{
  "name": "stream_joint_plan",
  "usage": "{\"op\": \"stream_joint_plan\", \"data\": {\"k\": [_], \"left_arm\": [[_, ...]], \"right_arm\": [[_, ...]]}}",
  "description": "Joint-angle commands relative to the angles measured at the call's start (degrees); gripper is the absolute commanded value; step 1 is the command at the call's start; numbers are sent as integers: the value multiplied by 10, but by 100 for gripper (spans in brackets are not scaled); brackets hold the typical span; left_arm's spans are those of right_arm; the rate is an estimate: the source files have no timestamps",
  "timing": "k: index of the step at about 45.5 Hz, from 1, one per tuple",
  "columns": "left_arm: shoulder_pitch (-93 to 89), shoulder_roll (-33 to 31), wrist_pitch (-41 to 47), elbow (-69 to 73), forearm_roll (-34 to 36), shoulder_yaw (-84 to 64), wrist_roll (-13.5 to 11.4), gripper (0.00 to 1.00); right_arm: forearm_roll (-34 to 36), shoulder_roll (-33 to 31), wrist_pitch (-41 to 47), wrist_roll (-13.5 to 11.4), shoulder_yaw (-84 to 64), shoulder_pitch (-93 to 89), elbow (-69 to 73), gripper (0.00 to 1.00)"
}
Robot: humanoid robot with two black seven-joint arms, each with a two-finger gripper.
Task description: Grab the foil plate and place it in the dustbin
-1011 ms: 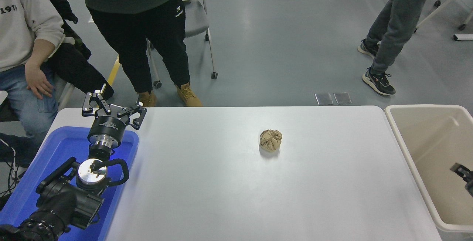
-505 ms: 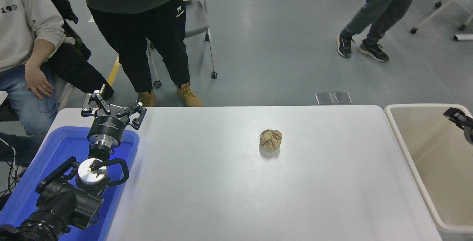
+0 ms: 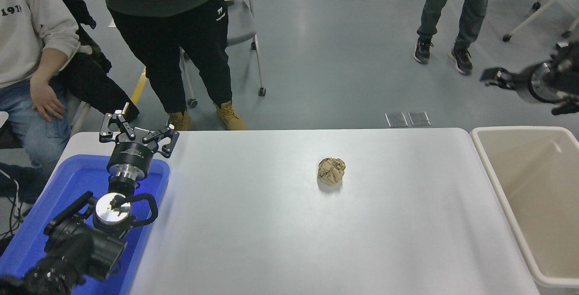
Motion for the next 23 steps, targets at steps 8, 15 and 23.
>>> {"op": "stream_joint_plan", "data": {"k": [8, 15, 23], "left_arm": [[0, 0, 0, 0, 0, 0, 0, 99], [0, 0, 0, 0, 0, 0, 0, 99], [1, 0, 0, 0, 0, 0, 0, 99]], "right_arm": [[0, 77, 155, -1, -25, 128, 106, 100], [1, 91, 229, -1, -23, 163, 142, 100], [1, 100, 237, -1, -16, 179, 156, 100]]}}
